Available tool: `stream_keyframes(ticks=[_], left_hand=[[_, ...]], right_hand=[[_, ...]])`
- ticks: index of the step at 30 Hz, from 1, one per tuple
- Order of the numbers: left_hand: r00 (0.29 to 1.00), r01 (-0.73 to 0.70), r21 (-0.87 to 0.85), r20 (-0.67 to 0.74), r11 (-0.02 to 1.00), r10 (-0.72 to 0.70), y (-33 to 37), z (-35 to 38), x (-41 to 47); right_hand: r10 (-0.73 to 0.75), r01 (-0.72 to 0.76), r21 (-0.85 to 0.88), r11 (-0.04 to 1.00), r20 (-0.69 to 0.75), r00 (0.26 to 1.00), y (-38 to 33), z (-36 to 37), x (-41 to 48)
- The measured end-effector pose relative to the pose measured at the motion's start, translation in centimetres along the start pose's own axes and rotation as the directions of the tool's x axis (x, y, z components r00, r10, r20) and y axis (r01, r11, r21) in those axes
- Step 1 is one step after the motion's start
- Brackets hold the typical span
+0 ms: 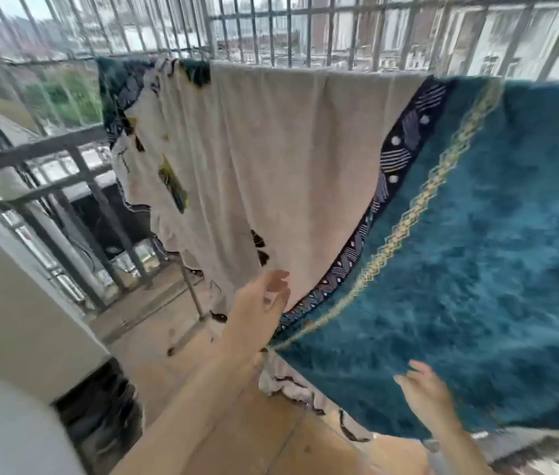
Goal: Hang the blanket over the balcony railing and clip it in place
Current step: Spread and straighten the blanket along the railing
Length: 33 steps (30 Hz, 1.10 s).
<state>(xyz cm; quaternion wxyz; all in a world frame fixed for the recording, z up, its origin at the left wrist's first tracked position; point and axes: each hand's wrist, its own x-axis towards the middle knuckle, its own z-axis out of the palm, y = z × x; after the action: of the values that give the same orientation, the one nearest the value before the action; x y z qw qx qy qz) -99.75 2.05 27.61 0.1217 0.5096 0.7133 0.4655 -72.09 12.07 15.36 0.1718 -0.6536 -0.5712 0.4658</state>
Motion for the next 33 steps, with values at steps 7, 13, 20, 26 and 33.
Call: stream_keyframes(ticks=[7, 13, 20, 26, 33], left_hand=[[0.971, 0.195, -0.004, -0.14, 0.981, -0.193, -11.6, -9.1, 0.4], [0.928, 0.336, 0.009, -0.177, 0.942, -0.329, -19.5, -14.1, 2.3], [0.889, 0.431, 0.08, -0.206, 0.899, -0.408, -28.7, -20.4, 11.2], [0.853, 0.509, 0.077, -0.18, 0.857, -0.491, -35.3, -25.4, 21.2], [0.803, 0.592, 0.007, -0.091, 0.806, -0.589, -43.0, -28.7, 30.2]], right_hand=[[-0.202, 0.205, 0.012, 0.979, 0.221, 0.954, -11.8, 12.4, 0.8], [-0.297, 0.349, -0.094, 0.932, 0.354, 0.887, -17.7, 21.6, 3.3], [-0.348, 0.406, -0.029, 0.913, 0.461, 0.816, -26.4, 33.2, 8.5], [-0.37, 0.404, 0.036, 0.914, 0.482, 0.794, -35.3, 41.5, 11.9], [-0.346, 0.399, 0.019, 0.917, 0.536, 0.77, -42.8, 49.8, 14.5]])
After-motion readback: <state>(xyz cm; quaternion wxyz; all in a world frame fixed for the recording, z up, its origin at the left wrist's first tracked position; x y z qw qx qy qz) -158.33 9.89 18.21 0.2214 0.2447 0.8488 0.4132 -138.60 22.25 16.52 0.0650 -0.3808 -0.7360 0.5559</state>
